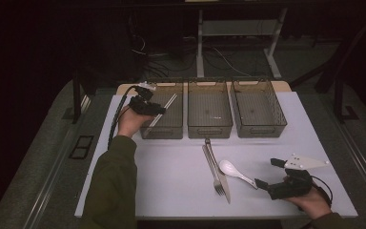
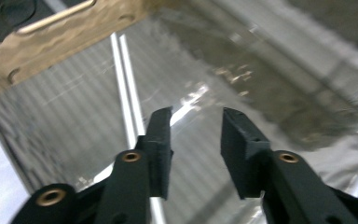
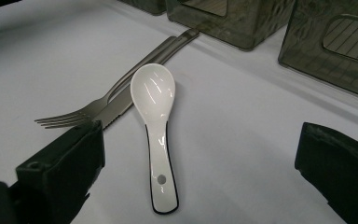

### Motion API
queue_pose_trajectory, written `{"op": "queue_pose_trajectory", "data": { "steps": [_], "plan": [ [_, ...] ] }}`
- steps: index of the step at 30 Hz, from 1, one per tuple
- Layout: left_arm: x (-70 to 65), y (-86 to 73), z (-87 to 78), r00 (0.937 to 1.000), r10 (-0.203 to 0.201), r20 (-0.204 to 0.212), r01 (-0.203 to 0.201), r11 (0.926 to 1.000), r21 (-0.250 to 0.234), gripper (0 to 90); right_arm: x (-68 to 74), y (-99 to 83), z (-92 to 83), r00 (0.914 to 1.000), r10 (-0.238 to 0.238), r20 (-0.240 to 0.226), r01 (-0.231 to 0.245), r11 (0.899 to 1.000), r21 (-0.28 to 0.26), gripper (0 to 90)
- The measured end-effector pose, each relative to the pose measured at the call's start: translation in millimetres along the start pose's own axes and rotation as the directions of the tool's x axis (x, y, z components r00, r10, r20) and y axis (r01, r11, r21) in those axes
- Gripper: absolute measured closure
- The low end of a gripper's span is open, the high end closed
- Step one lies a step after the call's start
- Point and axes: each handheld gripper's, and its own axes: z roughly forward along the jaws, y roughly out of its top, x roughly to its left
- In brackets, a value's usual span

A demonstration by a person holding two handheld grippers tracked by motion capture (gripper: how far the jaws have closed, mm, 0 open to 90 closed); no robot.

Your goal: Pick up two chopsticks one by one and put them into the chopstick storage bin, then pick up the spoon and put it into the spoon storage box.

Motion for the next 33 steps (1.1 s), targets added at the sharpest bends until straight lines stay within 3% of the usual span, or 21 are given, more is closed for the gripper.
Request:
{"op": "queue_pose_trajectory", "data": {
  "steps": [3, 7, 15, 17, 19, 27, 33],
  "plan": [
    [-9.4, -2.7, -8.2, 0.9992, -0.002, 0.041, 0.003, 0.9995, -0.030, 52.8, -0.7, 0.7, 0.6, 1.0000, 0.000, -0.002, 0.000, 1.000, -0.001, 1.4],
    [-23.6, -10.8, -21.4, 0.9964, 0.026, 0.080, -0.019, 0.9960, -0.087, 46.1, -3.1, 2.6, 2.7, 0.9999, 0.008, -0.007, -0.008, 1.000, 0.000, 1.4],
    [-59.7, -41.1, -43.2, 0.9924, 0.085, 0.089, -0.072, 0.9880, -0.137, 35.8, -7.1, 8.8, 3.5, 0.9996, 0.027, -0.009, -0.027, 0.999, 0.027, 1.4],
    [-67.3, -50.8, -47.2, 0.9902, 0.096, 0.101, -0.080, 0.9848, -0.154, 32.9, -7.4, 10.7, 4.5, 0.9994, 0.027, -0.019, -0.026, 0.999, 0.039, 1.4],
    [-73.6, -60.8, -50.1, 0.9873, 0.088, 0.133, -0.063, 0.9820, -0.178, 30.5, -7.4, 12.4, 5.9, 0.9993, 0.029, -0.022, -0.028, 0.998, 0.048, 1.4],
    [-96.1, -96.5, -57.3, 0.9886, 0.098, 0.114, -0.074, 0.9762, -0.204, 19.0, -7.6, 18.6, 16.2, 0.9988, 0.036, -0.032, -0.033, 0.995, 0.089, 4.6],
    [-113.1, -115.0, -59.2, 0.9847, 0.132, 0.113, -0.105, 0.9690, -0.224, 10.6, -9.5, 26.2, 25.4, 0.9979, 0.051, -0.039, -0.046, 0.994, 0.101, 6.9]
  ]
}}
